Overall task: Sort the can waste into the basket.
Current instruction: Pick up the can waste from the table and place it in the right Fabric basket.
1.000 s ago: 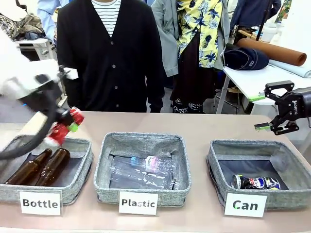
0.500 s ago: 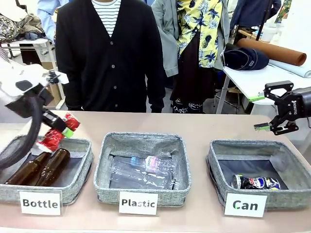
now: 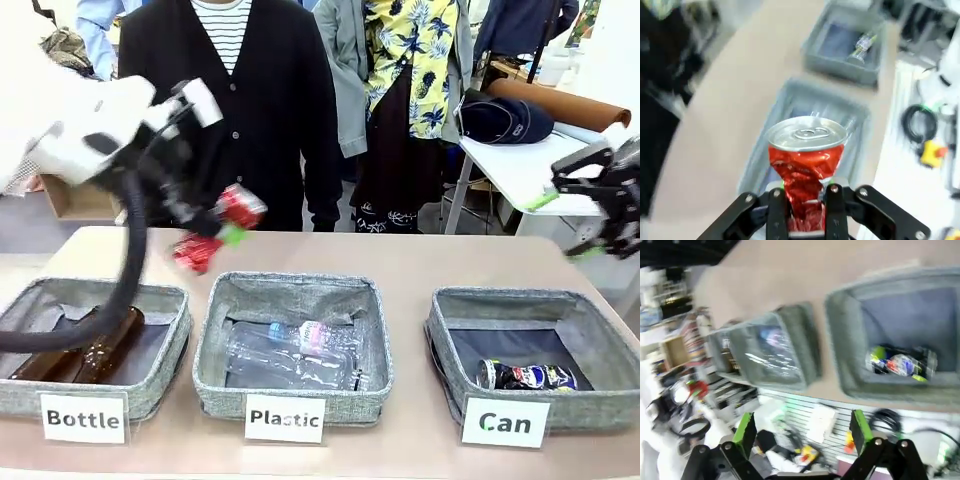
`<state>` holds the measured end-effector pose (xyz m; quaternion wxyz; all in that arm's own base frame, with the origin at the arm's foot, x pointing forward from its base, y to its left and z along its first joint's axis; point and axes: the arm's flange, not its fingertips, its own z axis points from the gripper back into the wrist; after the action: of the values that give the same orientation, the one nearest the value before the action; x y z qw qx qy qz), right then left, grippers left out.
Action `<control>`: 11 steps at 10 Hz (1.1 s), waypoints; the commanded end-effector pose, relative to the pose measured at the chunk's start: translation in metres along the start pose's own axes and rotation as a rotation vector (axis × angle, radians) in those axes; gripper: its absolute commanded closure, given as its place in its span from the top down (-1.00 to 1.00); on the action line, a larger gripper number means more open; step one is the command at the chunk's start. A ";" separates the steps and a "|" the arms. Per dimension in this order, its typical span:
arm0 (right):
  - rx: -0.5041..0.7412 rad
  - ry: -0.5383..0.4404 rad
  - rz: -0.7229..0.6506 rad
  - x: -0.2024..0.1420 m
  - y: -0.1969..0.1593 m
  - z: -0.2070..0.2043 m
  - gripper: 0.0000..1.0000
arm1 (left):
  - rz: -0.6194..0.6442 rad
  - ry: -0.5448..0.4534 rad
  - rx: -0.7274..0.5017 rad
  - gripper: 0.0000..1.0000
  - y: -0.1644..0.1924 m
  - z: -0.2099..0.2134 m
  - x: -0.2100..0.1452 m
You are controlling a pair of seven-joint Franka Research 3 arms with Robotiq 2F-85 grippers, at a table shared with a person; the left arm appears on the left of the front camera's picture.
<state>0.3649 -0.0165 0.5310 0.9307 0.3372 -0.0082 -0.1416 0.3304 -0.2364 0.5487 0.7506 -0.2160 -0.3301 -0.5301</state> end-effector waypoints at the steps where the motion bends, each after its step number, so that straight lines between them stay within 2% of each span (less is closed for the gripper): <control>1: -0.117 -0.060 0.035 -0.039 -0.024 0.044 1.00 | -0.240 -0.144 -0.055 -0.53 -0.010 -0.061 0.085; 3: -0.099 -0.103 0.044 -0.085 -0.073 0.068 1.00 | -0.392 -0.071 -0.154 -0.53 -0.043 -0.138 0.166; 4: -0.064 -0.121 0.056 -0.104 -0.097 0.076 1.00 | -0.411 -0.055 -0.170 -0.53 -0.055 -0.176 0.192; 6: 0.084 -0.178 0.045 -0.134 -0.150 0.090 1.00 | -0.369 -0.016 -0.301 -0.53 -0.079 -0.251 0.223; 7: 0.168 -0.238 0.023 -0.148 -0.174 0.094 1.00 | -0.326 -0.012 -0.292 -0.53 -0.088 -0.283 0.226; 8: 0.321 -0.328 0.020 -0.160 -0.193 0.094 1.00 | -0.314 0.079 -0.289 -0.53 -0.100 -0.311 0.223; 9: 0.092 -0.197 0.024 -0.135 -0.152 0.100 1.00 | -0.307 0.146 -0.304 -0.53 -0.105 -0.333 0.220; 11: 0.092 -0.197 0.024 -0.135 -0.152 0.100 1.00 | -0.294 0.230 -0.305 -0.53 -0.110 -0.358 0.215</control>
<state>0.1795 -0.1612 0.5218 0.9032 0.3754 -0.1174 -0.1718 0.3644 -0.6372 0.4377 0.6510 -0.2182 -0.2061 -0.6972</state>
